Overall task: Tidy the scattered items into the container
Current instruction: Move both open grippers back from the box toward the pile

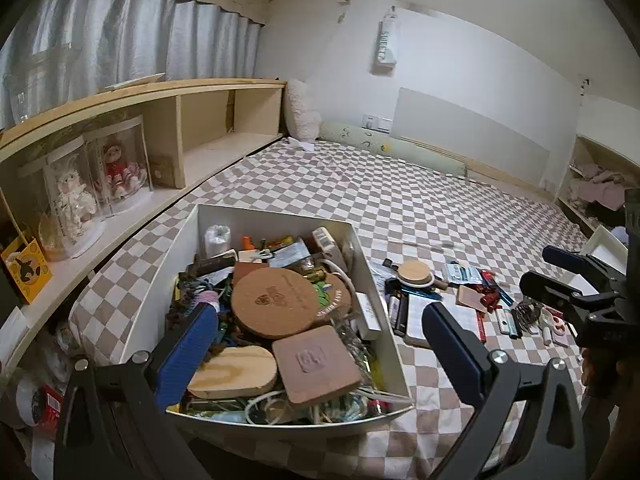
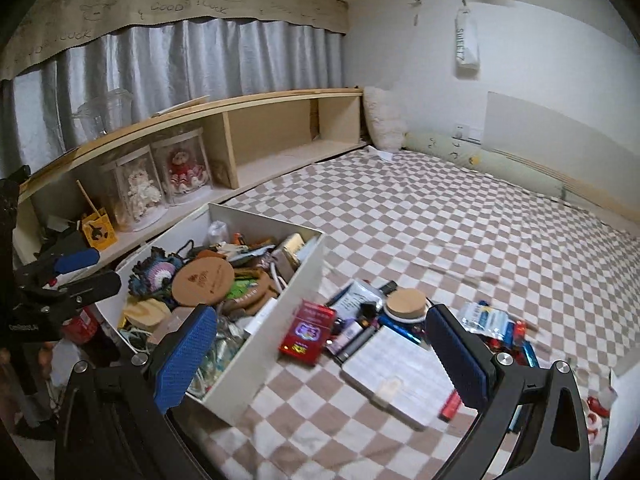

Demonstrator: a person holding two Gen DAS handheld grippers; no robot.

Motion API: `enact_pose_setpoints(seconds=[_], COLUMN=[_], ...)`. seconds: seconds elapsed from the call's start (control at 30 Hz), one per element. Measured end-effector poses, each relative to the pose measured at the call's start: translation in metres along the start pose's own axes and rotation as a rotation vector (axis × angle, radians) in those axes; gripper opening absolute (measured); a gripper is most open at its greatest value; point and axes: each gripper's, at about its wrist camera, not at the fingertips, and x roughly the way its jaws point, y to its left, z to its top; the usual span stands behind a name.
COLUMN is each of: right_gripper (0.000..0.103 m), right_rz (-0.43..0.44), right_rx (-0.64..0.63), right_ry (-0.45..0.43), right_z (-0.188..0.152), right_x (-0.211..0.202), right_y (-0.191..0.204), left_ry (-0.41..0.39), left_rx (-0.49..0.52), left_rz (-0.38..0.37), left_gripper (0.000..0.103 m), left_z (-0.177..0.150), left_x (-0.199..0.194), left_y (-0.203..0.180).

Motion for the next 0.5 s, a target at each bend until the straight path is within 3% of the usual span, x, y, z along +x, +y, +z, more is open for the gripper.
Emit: enact_pose_setpoints(seconds=[0.5], right_gripper=[0.103], right_rz=[-0.039], right_rx=[0.031], right_ry=[-0.006], right_z=[-0.021], right_x=[-0.020], right_y=[-0.014], left_ry=[0.016], left_rx=[0.033], left_rz=[-0.010], left_gripper=[0.103], left_z=[-0.008], left_x=[-0.005], left_y=[-0.020])
